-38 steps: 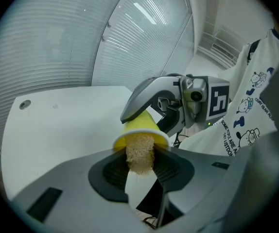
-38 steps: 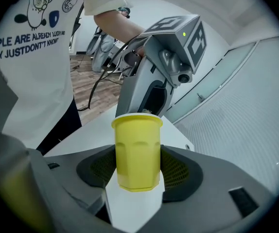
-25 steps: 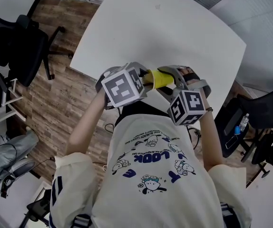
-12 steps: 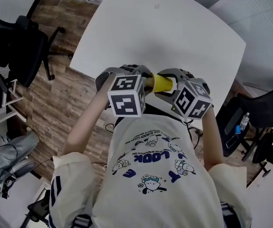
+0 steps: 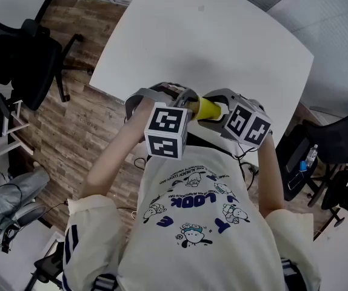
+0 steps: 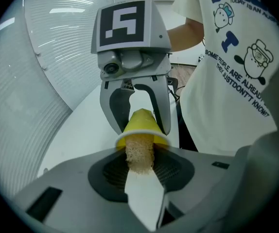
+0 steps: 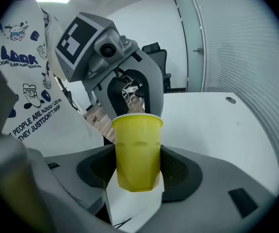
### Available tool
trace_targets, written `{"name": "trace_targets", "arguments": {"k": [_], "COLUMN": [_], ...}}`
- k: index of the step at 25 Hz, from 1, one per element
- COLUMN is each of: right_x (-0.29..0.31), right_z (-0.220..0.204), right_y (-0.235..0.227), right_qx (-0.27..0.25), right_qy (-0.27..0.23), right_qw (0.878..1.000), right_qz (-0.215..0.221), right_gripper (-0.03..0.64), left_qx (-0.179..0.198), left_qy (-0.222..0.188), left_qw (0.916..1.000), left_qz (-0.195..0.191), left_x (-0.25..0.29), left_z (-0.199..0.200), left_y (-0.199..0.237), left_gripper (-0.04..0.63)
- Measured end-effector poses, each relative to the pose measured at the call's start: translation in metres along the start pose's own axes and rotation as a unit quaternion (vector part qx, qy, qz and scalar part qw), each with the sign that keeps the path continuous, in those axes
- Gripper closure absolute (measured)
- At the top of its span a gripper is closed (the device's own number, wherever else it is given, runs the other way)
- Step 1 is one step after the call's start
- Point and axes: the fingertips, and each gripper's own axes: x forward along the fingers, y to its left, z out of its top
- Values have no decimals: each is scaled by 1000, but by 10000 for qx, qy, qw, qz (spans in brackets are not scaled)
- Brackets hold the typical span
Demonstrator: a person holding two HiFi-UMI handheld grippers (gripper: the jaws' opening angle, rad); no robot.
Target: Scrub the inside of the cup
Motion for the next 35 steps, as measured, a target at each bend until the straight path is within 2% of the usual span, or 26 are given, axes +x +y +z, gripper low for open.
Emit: {"name": "trace_targets", "arguments": {"k": [3, 5, 9, 13, 19, 25, 31, 35], "right_x": [1, 0, -2, -1, -2, -5, -5, -4], "right_z": [1, 2, 5, 4, 0, 2, 2, 4], "right_y": [1, 1, 0, -3, -6, -9, -10, -10], "right_qx": [68, 113, 202, 236, 483, 628, 506, 394], "right_qy": [-22, -60, -134, -100, -207, -321, -255, -180], "right_qw": [10000, 9999, 9997, 9997, 9986, 9975, 9983, 9989], "right_qz": [32, 42, 70, -22, 26, 49, -121, -196], "right_gripper": [361, 362, 362, 362, 362, 362, 362, 362], "left_qx": [212, 502, 1062, 1340, 1936, 2247, 2017, 1685], "left_qy": [38, 56, 142, 229, 305, 220, 276, 250], "left_qw": [9997, 9982, 9918, 9860, 9696, 9546, 9655, 9756], "left_qz": [141, 329, 695, 971, 1465, 1942, 1624, 1383], "left_x": [-1, -3, -7, -5, -6, -10, -7, -6], "left_z": [0, 0, 2, 1, 4, 10, 4, 2], "left_y": [1, 2, 5, 8, 12, 20, 14, 14], "left_gripper": [445, 445, 445, 445, 445, 445, 445, 446]}}
